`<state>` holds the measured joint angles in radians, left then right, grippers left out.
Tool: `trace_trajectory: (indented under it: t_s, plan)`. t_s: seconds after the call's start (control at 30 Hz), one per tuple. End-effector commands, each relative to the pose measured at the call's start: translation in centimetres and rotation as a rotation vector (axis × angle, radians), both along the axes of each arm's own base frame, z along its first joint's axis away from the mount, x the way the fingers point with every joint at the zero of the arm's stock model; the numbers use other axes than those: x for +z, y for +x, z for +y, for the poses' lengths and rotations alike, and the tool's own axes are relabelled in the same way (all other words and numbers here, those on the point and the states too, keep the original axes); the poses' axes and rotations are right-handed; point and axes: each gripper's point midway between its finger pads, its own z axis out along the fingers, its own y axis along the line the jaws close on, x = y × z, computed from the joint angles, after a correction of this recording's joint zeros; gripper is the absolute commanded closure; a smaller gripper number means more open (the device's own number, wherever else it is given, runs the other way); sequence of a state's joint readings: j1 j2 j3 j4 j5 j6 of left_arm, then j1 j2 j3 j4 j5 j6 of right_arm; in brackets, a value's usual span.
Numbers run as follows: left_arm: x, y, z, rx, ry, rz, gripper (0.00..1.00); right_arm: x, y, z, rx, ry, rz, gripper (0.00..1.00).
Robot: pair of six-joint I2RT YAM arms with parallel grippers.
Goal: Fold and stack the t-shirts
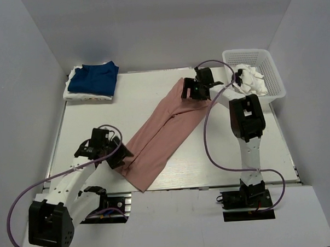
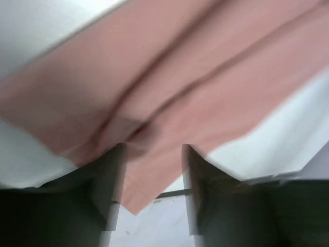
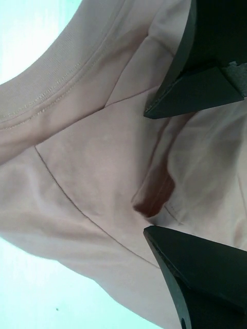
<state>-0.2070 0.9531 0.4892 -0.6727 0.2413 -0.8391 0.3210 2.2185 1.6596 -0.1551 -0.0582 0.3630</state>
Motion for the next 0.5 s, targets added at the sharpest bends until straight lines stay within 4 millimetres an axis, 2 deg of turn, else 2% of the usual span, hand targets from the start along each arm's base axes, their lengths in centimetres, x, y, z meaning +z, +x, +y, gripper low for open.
trace_trajectory:
  t_s: [0.0, 0.03, 0.07, 0.1, 0.13, 0.17, 0.2, 0.23, 0.3, 0.37, 0.43, 0.47]
  plan:
    - [5.6, 3.9, -0.6, -0.076, 0.037, -0.201, 0.26, 5.3, -1.9, -0.9, 0.084, -0.05, -0.086, 0.1]
    - [5.8, 5.0, 0.1, -0.067, 0.099, -0.228, 0.17, 6.5, -1.8, -1.0, 0.08, -0.043, -0.128, 0.1]
    - [6.3, 5.7, -0.1, -0.083, 0.114, -0.255, 0.12, 8.9, -2.4, -1.2, 0.08, -0.031, -0.175, 0.1]
    - [7.2, 6.9, -0.3, -0.098, 0.118, -0.294, 0.05, 8.7, -3.9, -1.5, 0.079, -0.029, -0.166, 0.1]
    - [7.6, 7.5, -1.2, -0.143, 0.103, -0.317, 0.0, 10.0, -4.7, -1.6, 0.082, -0.019, -0.183, 0.1]
    - [7.1, 8.6, -2.1, -0.181, 0.104, -0.321, 0.0, 9.7, -5.6, -1.6, 0.091, -0.019, -0.163, 0.1]
    - [7.4, 9.5, -2.5, -0.218, 0.118, -0.342, 0.0, 8.9, -7.3, -1.6, 0.094, -0.017, -0.126, 0.1]
    - [7.0, 10.0, -2.5, -0.215, 0.142, -0.329, 0.0, 9.5, -8.1, -1.7, 0.095, -0.012, -0.128, 0.1]
    - [6.0, 11.0, -3.1, -0.268, 0.192, -0.304, 0.0, 7.8, -10.4, -1.3, 0.111, -0.005, -0.065, 0.1]
    - [5.3, 11.1, -3.8, -0.29, 0.221, -0.278, 0.0, 6.5, -12.6, -1.0, 0.107, 0.011, -0.015, 0.1]
    - [3.6, 10.1, -4.6, -0.333, 0.213, -0.225, 0.0, 5.7, -13.6, -0.2, 0.123, 0.024, 0.006, 0.1]
    - [2.9, 9.8, -4.9, -0.347, 0.215, -0.214, 0.0, 4.6, -14.3, 0.1, 0.123, 0.027, 0.039, 0.1]
